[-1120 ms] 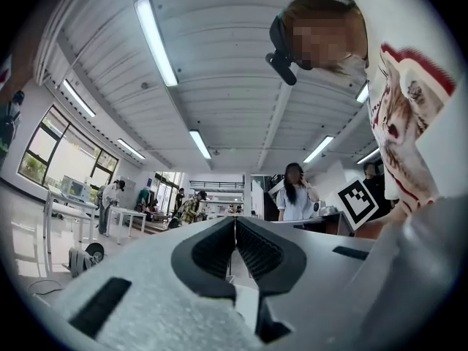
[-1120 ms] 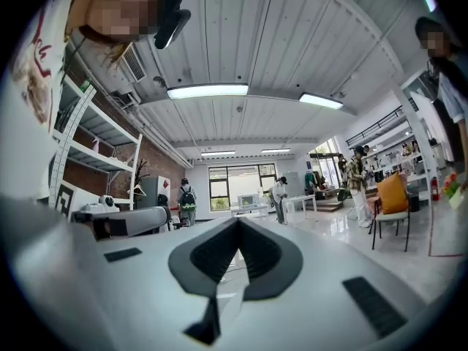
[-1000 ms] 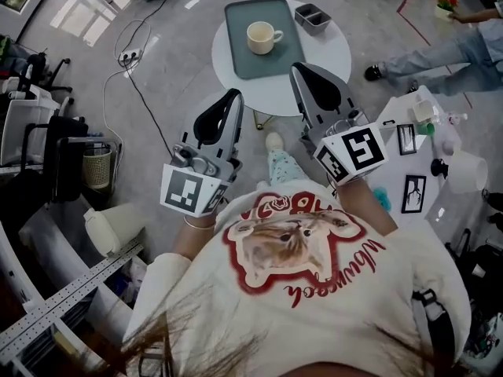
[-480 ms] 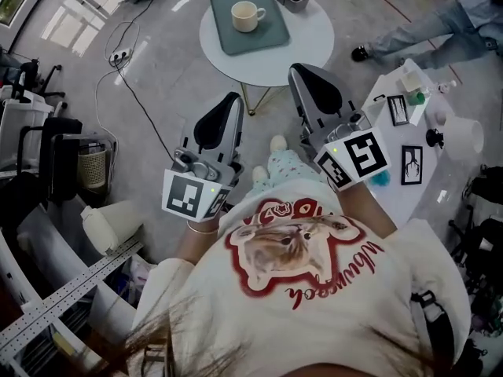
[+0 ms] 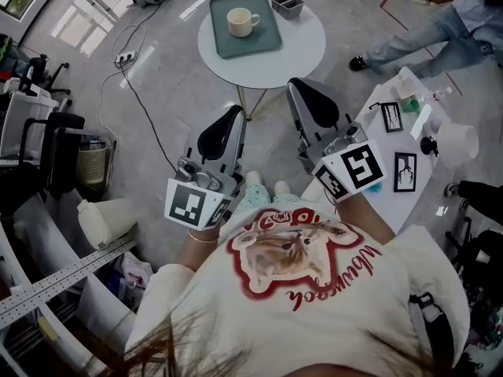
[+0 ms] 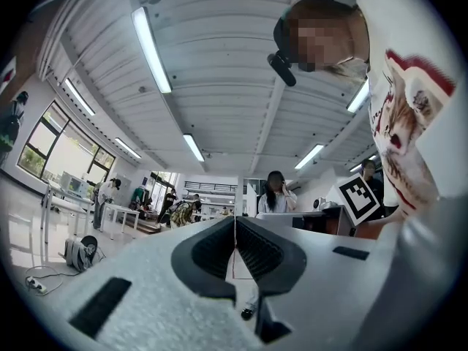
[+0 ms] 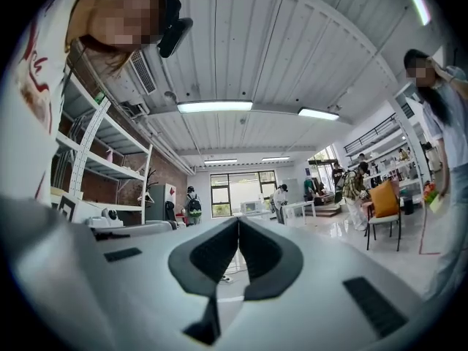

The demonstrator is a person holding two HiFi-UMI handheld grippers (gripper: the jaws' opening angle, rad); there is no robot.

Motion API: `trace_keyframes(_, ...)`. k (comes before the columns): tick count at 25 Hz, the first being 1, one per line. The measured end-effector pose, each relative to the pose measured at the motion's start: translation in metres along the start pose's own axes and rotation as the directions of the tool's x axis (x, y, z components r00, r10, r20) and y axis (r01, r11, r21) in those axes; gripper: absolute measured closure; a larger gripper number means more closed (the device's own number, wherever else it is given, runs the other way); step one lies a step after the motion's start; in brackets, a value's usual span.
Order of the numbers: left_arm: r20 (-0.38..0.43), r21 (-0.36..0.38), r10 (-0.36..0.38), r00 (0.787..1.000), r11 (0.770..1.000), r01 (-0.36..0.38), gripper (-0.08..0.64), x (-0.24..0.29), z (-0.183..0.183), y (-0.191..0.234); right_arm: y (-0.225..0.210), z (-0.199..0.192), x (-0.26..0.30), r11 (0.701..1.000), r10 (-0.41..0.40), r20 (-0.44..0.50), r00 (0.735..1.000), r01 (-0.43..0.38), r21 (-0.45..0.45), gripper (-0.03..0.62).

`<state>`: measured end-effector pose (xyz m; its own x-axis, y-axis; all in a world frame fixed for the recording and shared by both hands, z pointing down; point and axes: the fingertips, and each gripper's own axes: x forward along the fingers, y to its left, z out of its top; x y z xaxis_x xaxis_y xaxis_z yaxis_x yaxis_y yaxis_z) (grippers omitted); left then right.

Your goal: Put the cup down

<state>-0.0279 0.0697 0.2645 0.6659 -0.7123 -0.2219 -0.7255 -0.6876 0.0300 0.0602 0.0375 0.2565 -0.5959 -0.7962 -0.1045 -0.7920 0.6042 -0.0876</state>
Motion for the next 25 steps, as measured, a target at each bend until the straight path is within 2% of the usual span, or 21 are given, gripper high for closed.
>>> trace_keyframes(7,-0.002,-0.004,0.039,0.999,0.999,-0.039,0.545,0.000,-0.003,-0.041,-0.009,0.004,-0.037,1.000,0.021,0.012,1.000,-0.021,-0.004,0.565)
trace_keyframes(13,-0.021,-0.008,0.005,1.000,1.000,-0.005,0.545,0.000,-0.009,-0.055,-0.007,0.003,-0.049,1.000,0.017,0.017,1.000,-0.017,0.002,0.565)
trace_keyframes(16,-0.024,0.003,-0.010,1.000,1.000,0.010,0.545,0.002,-0.005,-0.052,-0.003,0.004,-0.048,1.000,0.015,0.021,1.000,-0.015,-0.002,0.565)
trace_keyframes(25,-0.012,0.010,0.017,1.000,1.000,-0.017,0.545,-0.007,0.002,-0.036,0.004,0.003,-0.037,1.000,0.022,0.016,1.000,-0.022,-0.012,0.565)
